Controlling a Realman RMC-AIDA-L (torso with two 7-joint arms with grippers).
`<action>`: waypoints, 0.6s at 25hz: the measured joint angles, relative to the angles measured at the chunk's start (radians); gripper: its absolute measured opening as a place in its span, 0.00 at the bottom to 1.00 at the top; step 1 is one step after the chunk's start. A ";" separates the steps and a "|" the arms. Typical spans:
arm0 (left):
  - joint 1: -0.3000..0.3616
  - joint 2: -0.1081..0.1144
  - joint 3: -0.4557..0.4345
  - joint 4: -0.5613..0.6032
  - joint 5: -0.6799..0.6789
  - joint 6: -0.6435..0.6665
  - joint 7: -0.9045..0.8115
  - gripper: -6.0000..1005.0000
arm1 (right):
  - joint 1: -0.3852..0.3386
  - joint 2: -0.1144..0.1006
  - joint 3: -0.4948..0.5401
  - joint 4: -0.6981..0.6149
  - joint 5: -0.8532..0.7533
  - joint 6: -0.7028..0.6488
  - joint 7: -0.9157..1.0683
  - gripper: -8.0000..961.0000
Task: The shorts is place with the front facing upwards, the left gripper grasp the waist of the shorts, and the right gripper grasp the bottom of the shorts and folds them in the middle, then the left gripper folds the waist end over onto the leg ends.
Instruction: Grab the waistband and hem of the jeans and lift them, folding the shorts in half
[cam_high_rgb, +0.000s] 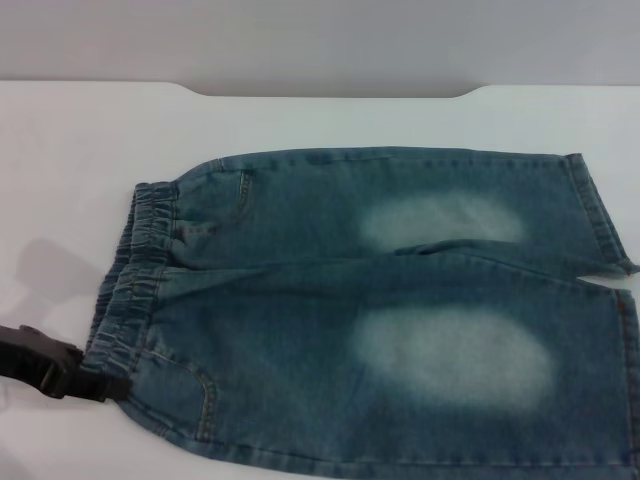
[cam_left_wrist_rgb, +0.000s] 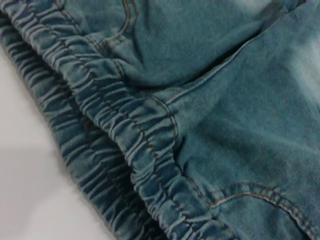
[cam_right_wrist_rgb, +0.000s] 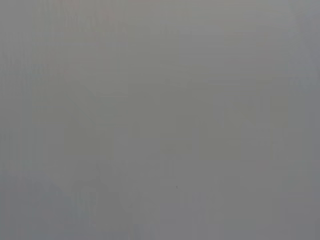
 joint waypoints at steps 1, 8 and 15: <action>0.000 0.000 0.000 0.002 -0.001 -0.002 0.000 0.52 | 0.000 0.000 0.000 0.000 0.000 0.000 0.000 0.56; -0.002 0.005 -0.011 0.003 -0.005 -0.006 -0.001 0.47 | 0.000 0.000 0.000 0.000 0.000 0.005 0.000 0.56; -0.005 0.010 -0.011 -0.001 -0.005 -0.007 0.007 0.27 | 0.002 0.000 0.000 -0.001 -0.001 0.002 0.019 0.56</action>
